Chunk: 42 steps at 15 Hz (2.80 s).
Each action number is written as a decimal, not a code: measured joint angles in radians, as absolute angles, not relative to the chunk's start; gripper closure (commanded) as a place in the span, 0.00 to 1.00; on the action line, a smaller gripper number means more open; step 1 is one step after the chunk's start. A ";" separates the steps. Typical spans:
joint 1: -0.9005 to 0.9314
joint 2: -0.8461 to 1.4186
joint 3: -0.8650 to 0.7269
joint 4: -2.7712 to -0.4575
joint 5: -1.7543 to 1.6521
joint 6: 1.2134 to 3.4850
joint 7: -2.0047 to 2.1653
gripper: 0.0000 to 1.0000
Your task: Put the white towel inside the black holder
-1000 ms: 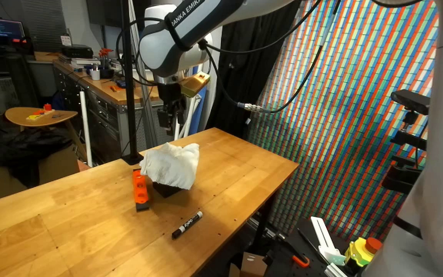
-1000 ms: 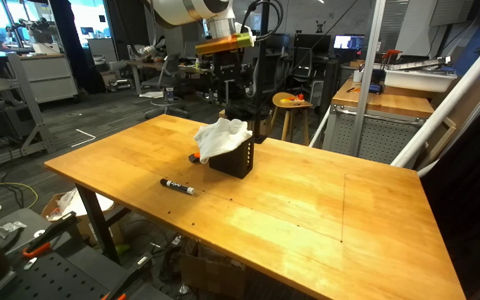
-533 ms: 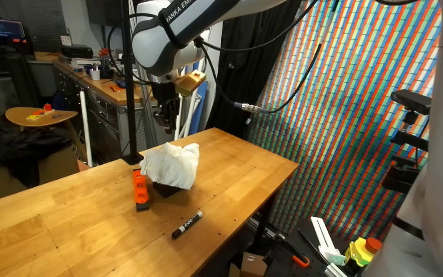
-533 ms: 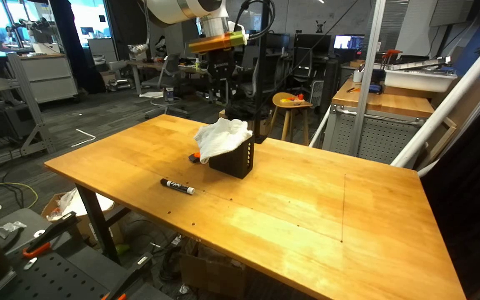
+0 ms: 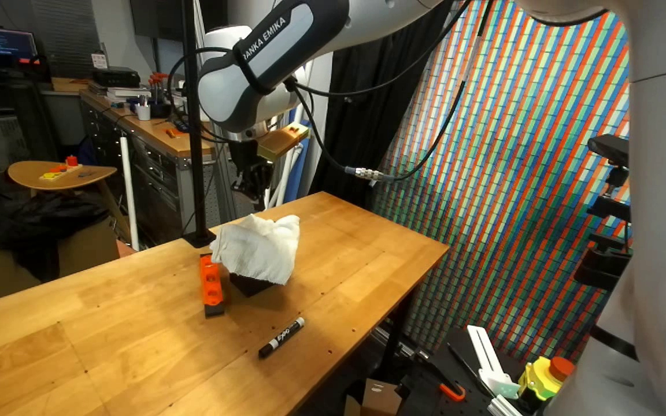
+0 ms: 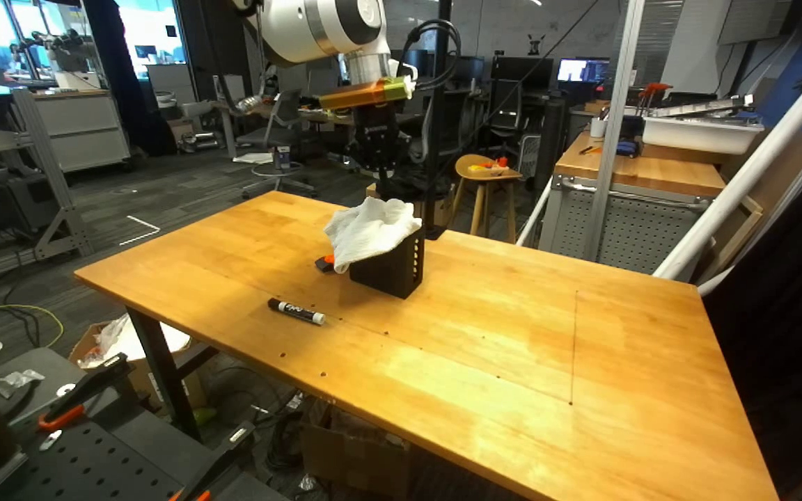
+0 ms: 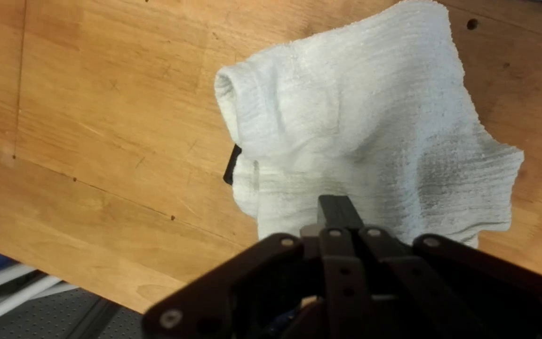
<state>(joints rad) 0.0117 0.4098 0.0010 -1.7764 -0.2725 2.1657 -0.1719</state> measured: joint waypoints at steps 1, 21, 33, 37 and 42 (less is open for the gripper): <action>0.010 0.420 -0.006 -1.768 -0.272 2.166 -0.158 1.00; -0.002 0.576 -0.005 -1.753 -0.109 2.166 -0.087 1.00; -0.018 0.606 0.012 -1.776 -0.053 2.204 -0.130 1.00; -0.026 0.631 0.039 -1.784 -0.022 2.237 -0.170 1.00; -0.029 0.660 0.079 -1.787 -0.002 2.267 -0.221 1.00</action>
